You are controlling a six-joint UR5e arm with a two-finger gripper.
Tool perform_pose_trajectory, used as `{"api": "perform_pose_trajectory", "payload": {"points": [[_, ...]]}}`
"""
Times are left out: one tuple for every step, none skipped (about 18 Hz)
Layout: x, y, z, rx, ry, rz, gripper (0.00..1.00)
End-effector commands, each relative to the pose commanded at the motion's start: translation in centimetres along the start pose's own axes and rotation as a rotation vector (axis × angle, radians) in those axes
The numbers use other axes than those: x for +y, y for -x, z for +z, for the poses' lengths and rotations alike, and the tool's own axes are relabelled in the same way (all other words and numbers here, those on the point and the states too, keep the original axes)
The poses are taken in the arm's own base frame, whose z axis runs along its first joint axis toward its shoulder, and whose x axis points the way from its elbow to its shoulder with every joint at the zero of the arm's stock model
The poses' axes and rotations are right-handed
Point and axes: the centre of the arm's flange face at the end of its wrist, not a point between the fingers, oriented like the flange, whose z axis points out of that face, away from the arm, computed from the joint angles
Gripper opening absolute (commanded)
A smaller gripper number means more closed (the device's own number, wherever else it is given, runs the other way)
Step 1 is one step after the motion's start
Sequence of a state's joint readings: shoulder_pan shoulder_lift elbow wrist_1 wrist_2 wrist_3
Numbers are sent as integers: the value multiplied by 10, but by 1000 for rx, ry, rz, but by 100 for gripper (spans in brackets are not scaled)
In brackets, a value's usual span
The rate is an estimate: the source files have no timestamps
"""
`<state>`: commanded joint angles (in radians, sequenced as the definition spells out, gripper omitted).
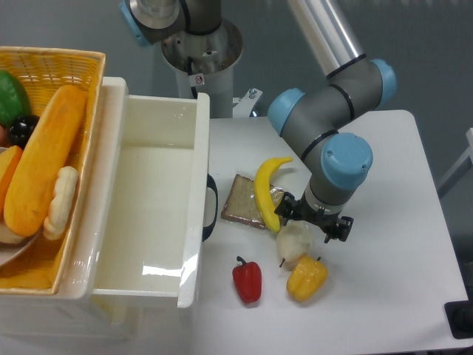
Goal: Pick up the pear
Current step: 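Lower the open gripper down over the white pear, then close the gripper around the white pear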
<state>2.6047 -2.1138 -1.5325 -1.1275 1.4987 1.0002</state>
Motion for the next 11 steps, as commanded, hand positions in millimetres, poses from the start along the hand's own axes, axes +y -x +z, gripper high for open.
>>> {"api": "perform_pose_trajectory", "payload": {"points": [[0, 0, 1, 1, 1, 0, 100], [0, 0, 0, 2, -3, 0, 100], [0, 0, 0, 2, -4, 0, 100], [0, -1, 1, 5, -2, 0, 100], [0, 0, 0, 3, -4, 0, 100], [0, 0, 3, 6, -1, 0, 100], [0, 0, 4, 8, -1, 0, 100], [-1, 0, 4, 8, 0, 3, 100], [-1, 0, 4, 9, -2, 7, 100], [-2, 0, 6, 12, -1, 7, 100], [-3, 0, 9, 17, -3, 7, 100]]}}
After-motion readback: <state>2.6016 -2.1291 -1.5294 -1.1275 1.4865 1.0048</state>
